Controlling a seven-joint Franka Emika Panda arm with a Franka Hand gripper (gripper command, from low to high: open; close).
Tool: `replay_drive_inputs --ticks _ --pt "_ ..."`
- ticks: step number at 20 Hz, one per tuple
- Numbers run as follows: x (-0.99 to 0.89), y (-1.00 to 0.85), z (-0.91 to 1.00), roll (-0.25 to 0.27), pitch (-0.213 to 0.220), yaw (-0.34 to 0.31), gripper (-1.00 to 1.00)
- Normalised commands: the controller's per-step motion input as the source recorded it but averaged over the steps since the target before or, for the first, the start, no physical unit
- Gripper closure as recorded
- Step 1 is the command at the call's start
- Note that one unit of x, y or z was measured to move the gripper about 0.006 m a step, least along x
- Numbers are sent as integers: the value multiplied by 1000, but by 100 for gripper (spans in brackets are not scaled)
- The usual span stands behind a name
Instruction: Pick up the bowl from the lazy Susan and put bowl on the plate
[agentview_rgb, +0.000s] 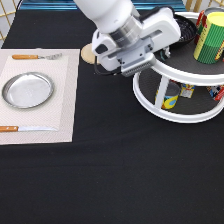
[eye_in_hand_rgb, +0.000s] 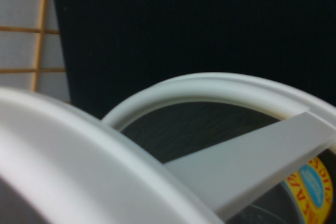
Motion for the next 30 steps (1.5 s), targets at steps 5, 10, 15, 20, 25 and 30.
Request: replay_drive_inputs --ticks 5,10,15,20,25,30 --pt "-679 -43 941 -71 -68 -6 -100" --pt "-911 -167 503 -53 -63 -23 -100" --pt "-979 -231 79 -59 -90 -11 -100" --pt "-966 -34 0 -93 -115 -2 -100" --pt "-891 410 4 -176 -163 0 -100" --pt "-736 634 7 -189 -177 0 -100"
